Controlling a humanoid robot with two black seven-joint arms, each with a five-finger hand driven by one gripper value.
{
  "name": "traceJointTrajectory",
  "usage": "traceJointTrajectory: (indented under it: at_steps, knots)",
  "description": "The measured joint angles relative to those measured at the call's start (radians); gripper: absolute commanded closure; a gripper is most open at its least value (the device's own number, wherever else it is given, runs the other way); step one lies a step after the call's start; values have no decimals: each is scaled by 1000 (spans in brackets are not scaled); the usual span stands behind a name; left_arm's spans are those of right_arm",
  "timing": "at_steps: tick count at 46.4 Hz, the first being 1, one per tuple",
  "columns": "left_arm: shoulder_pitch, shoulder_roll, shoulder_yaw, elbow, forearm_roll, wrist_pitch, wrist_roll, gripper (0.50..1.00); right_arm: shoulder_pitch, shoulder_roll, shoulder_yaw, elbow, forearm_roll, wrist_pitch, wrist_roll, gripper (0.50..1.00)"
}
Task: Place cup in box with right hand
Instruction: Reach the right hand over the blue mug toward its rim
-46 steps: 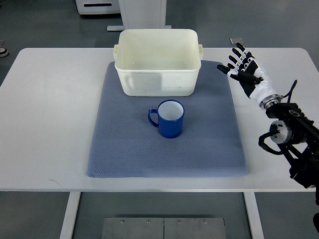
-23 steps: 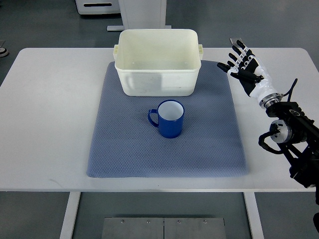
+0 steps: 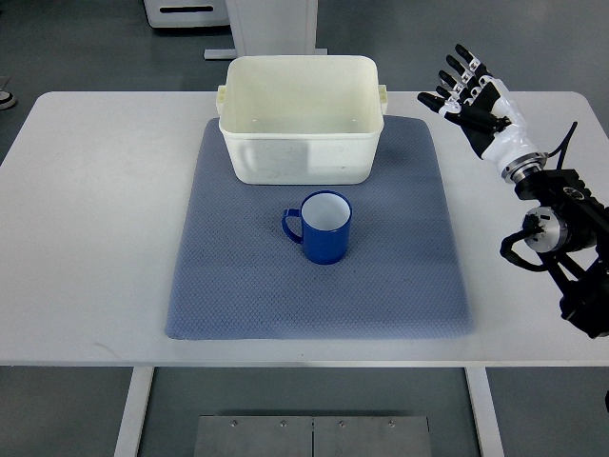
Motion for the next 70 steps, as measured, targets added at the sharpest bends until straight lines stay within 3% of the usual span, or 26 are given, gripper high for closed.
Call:
traceJointTrajectory:
  at_steps: [12, 26, 70]
  knots:
    - [0, 0, 0, 0, 0, 0, 0, 500, 27, -19, -8, 144, -21, 58, -21, 500]
    - [0, 0, 0, 0, 0, 0, 0, 500, 30, -52, -60, 225, -193, 199, -23, 500]
    - [0, 0, 0, 0, 0, 0, 0, 500, 20, -53, -307, 216, -342, 175, 16, 502]
